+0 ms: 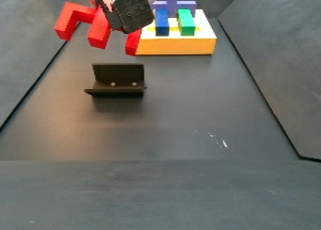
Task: Pick up the red object. Move up. Place the red object on the fixture. Regrasp the red object. Move to above the board. Insert the red object.
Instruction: Place the red object on the fixture.
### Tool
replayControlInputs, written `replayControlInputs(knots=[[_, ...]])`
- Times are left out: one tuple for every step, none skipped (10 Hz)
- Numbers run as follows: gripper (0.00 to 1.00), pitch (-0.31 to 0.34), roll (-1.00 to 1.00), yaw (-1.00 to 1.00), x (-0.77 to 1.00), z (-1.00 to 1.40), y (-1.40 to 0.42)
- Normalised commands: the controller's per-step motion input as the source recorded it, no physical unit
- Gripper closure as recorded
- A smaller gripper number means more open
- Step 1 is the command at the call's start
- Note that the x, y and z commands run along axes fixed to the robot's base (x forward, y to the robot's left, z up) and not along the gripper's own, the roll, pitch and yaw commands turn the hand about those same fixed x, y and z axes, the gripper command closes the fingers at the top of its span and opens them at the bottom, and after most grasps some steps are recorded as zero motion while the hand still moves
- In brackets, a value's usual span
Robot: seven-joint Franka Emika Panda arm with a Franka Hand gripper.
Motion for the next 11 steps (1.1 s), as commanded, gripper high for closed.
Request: replayControlInputs(knots=[[1.0,0.0,-0.24,0.0,0.0,-0.1,0.0],[1.0,0.0,-0.04,0.0,0.0,0.0,0.0],[1.0,0.0,-0.05,0.0,0.0,-0.01,0.0],[1.0,0.0,-0.09,0.0,0.0,-0.05,0.0],[1.0,0.0,-0.1,0.0,0.0,0.0,0.0],[1.0,0.0,-0.07,0.0,0.0,0.0,0.0],[1.0,0.0,-0.08,0.0,0.0,0.0,0.0],[1.0,0.0,-0.1,0.0,0.0,-0.02,0.0],[1.0,0.0,-0.1,0.0,0.0,-0.02,0.0],[1.0,0.0,-0.04,0.0,0.0,-0.02,0.0],[1.0,0.0,-0.03,0.0,0.0,-0.04,0.0]])
